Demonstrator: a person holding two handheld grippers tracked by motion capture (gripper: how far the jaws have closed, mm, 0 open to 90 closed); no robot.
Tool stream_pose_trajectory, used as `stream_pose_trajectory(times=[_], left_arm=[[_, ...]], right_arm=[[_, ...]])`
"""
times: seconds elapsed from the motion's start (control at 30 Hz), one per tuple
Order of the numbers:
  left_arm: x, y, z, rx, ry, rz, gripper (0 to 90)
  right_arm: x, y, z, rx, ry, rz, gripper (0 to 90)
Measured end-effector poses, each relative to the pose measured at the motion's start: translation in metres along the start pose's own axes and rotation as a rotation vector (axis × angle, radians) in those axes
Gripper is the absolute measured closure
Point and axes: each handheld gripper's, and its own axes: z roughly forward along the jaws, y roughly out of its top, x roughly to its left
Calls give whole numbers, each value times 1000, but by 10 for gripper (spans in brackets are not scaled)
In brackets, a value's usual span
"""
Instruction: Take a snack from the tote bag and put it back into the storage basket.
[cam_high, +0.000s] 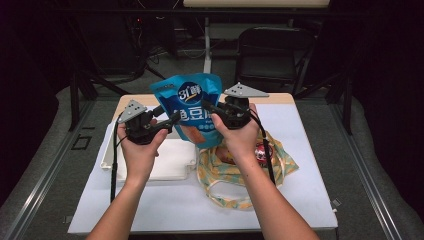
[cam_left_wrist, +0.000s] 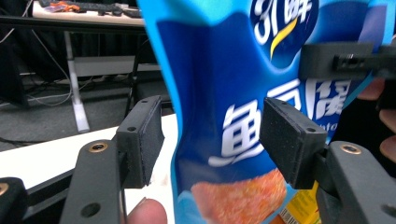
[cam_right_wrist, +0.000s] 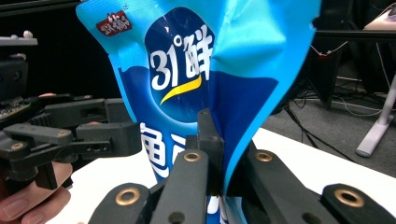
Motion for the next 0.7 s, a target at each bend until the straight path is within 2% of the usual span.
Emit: stream_pose_trajectory(times=[0.1,0.37,0.57,0.7], left_arm=[[-1,3,1,-5,-11,5,396],[-2,11,-2,-27,26,-1,478],[-2,13,-7,-26,35,-5,734],[-1,15,-10,-2,46,-17,846]], right_arm=[[3,0,3,-1,9,6,900],[11,2,8,-10,22,6,900],[18,0,13,-2,31,3,899],[23,-1,16,6,24,-13,894]])
